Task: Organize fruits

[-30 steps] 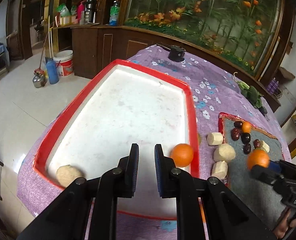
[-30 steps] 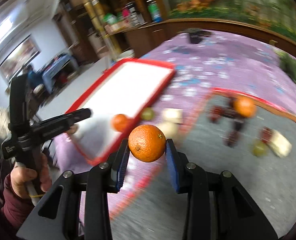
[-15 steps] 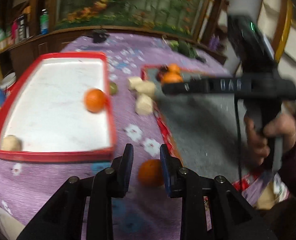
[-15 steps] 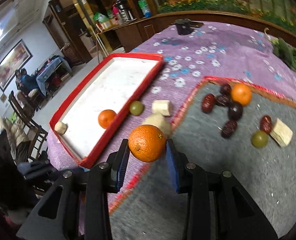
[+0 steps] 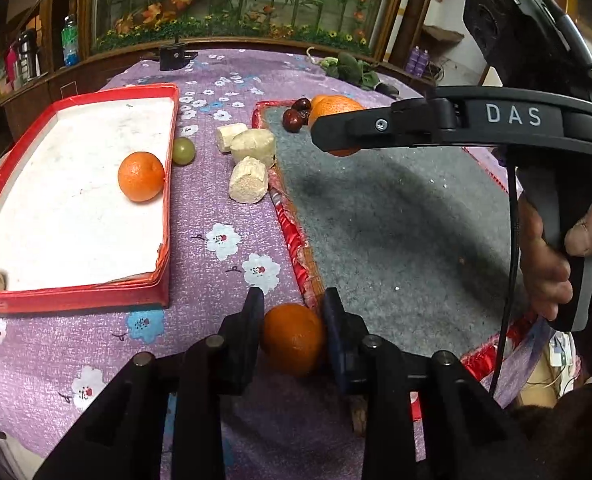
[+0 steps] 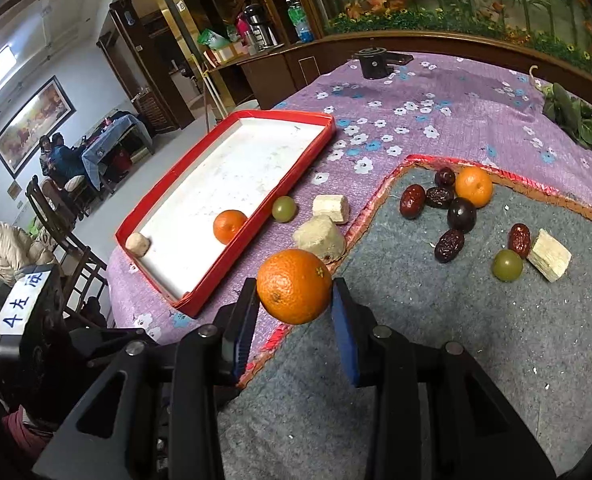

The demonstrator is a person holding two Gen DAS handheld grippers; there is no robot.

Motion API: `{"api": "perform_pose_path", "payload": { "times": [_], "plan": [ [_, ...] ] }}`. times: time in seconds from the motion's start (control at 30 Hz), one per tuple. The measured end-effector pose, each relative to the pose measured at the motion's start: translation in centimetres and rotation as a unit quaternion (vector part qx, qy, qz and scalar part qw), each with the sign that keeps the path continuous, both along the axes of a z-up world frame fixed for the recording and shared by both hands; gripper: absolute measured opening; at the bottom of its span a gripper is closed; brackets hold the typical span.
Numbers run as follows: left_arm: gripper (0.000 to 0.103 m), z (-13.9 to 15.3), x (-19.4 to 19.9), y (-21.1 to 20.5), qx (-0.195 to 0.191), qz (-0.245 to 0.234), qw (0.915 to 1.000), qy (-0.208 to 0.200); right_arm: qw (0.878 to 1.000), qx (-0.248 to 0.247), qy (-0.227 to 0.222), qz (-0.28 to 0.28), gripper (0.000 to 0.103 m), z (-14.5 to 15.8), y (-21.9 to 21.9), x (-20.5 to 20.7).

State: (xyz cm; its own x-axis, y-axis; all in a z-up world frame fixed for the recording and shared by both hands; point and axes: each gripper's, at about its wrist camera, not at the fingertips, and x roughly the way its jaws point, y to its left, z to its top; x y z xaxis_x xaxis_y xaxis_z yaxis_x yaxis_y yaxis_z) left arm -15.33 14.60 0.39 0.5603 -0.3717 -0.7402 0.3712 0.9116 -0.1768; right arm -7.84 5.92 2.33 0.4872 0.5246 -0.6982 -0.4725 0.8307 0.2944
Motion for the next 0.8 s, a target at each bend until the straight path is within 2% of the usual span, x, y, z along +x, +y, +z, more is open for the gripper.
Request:
{"api": "perform_pose_path", "payload": {
  "times": [0.13,0.27,0.4,0.47,0.57,0.73,0.8],
  "plan": [
    [0.029,0.2,-0.2,1.1,-0.016,0.011,0.9998,-0.002,1.0,-0.01,-0.009,0.005,0.039,0.7,0.6,-0.2],
    [0.029,1.2,-0.1,3.2,-0.054,0.028,0.9981,-0.004,1.0,-0.015,-0.014,0.012,0.039,1.2,1.6,0.1],
    [0.029,3.1,0.4,6.9,-0.083,0.077,0.9934,-0.019,0.999,-0.014,-0.016,0.033,0.039,1.5,3.7,1.2],
    [0.029,3.9,1.0,8.9,-0.077,0.118,0.9896,-0.028,0.998,-0.01,-0.013,0.055,0.039,1.8,6.0,2.0],
    [0.029,4.5,2.4,11.8,-0.038,0.188,0.9809,-0.035,0.996,-0.015,-0.015,0.089,0.039,1.7,9.8,2.6],
    [0.03,3.9,4.6,15.1,-0.02,0.258,0.9658,-0.02,0.99,-0.029,0.001,0.135,0.039,-0.3,15.5,3.4],
    [0.031,3.8,5.0,15.9,-0.024,0.274,0.9612,-0.014,0.989,-0.036,0.01,0.14,0.039,-1.2,16.9,3.7]
  ]
}}
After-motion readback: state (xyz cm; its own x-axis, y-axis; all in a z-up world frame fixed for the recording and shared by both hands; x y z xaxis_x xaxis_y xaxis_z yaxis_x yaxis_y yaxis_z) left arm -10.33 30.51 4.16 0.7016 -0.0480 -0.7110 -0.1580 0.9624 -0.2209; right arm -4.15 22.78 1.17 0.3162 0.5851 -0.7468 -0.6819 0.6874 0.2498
